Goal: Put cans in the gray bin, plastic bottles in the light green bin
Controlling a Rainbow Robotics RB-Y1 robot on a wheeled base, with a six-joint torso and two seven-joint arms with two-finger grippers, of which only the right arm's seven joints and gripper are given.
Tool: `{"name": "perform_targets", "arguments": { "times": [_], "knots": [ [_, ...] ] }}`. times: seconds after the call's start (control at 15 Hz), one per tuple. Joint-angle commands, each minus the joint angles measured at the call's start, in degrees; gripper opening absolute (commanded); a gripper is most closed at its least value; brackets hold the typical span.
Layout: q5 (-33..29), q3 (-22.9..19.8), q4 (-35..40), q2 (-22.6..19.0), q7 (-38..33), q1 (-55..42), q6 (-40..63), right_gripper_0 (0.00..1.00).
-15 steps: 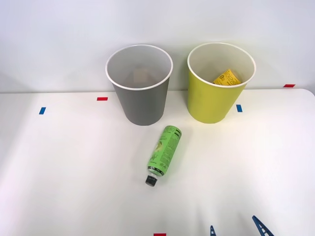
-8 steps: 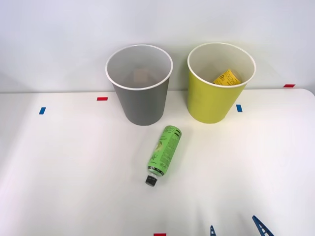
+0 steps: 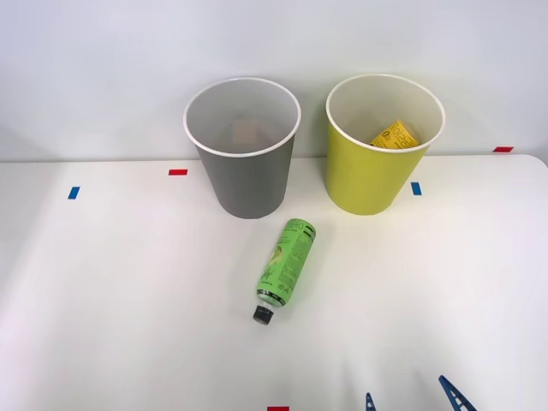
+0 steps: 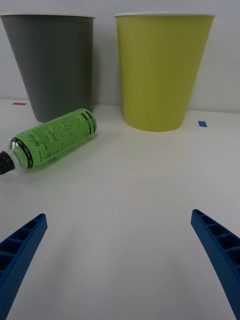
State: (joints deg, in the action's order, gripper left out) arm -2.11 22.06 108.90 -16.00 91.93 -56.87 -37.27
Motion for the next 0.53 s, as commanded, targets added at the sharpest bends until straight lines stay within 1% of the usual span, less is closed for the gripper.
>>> {"name": "perform_targets", "arguments": {
  "times": [0.07, 0.53],
  "knots": [
    [0.0, 0.0, 0.0, 0.0, 0.0, 0.0, 0.0, 1.00],
    [0.0, 0.0, 0.0, 0.0, 0.0, 0.0, 0.0, 1.00]
  ]
}}
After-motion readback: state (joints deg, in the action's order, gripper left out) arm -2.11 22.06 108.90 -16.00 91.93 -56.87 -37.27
